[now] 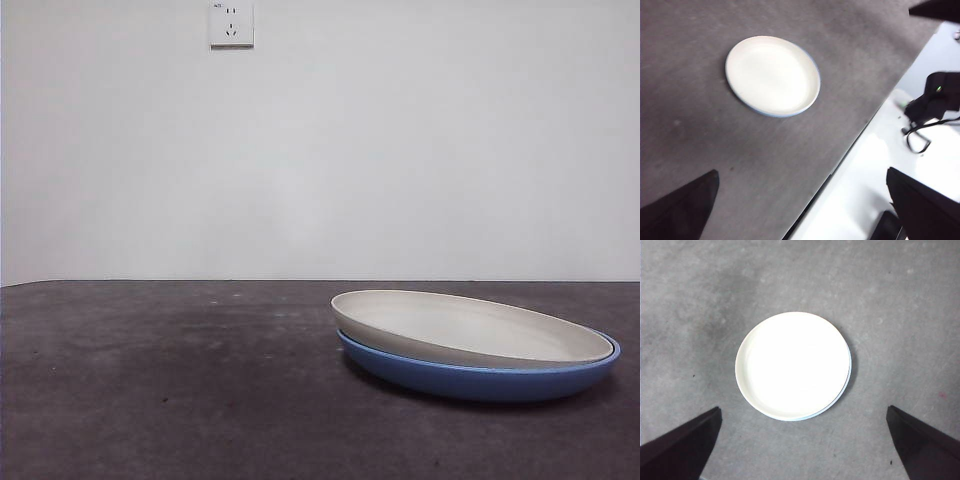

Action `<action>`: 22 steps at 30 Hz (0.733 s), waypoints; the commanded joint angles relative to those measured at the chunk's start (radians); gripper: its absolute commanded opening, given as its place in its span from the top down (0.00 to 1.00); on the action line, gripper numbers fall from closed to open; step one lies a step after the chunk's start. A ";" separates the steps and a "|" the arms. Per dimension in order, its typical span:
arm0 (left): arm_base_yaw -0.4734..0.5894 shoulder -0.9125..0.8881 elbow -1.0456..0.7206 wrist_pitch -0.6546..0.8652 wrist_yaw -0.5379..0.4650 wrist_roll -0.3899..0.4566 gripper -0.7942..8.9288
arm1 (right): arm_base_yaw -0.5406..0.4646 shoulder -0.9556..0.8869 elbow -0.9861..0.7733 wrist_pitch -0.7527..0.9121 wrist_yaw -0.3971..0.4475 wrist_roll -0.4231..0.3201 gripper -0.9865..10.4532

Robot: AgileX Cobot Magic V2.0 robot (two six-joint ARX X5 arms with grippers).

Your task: Pick up the white plate, put it on the blue plate, put it on desk

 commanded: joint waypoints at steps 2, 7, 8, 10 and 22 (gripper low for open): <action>-0.003 -0.122 -0.068 0.027 -0.008 0.038 0.31 | 0.003 0.040 0.019 0.006 -0.006 0.035 0.43; -0.003 -0.278 -0.153 0.051 -0.008 0.032 0.31 | 0.002 0.116 0.019 -0.013 -0.047 0.041 0.43; -0.003 -0.306 -0.167 0.051 -0.008 0.030 0.31 | 0.002 0.135 0.019 -0.018 -0.053 0.041 0.43; -0.003 -0.351 -0.188 0.052 -0.008 0.023 0.31 | 0.000 0.177 0.019 -0.020 -0.057 0.041 0.43; -0.003 -0.447 -0.207 0.036 -0.008 -0.078 0.31 | -0.128 0.529 0.019 0.094 -0.197 -0.035 0.43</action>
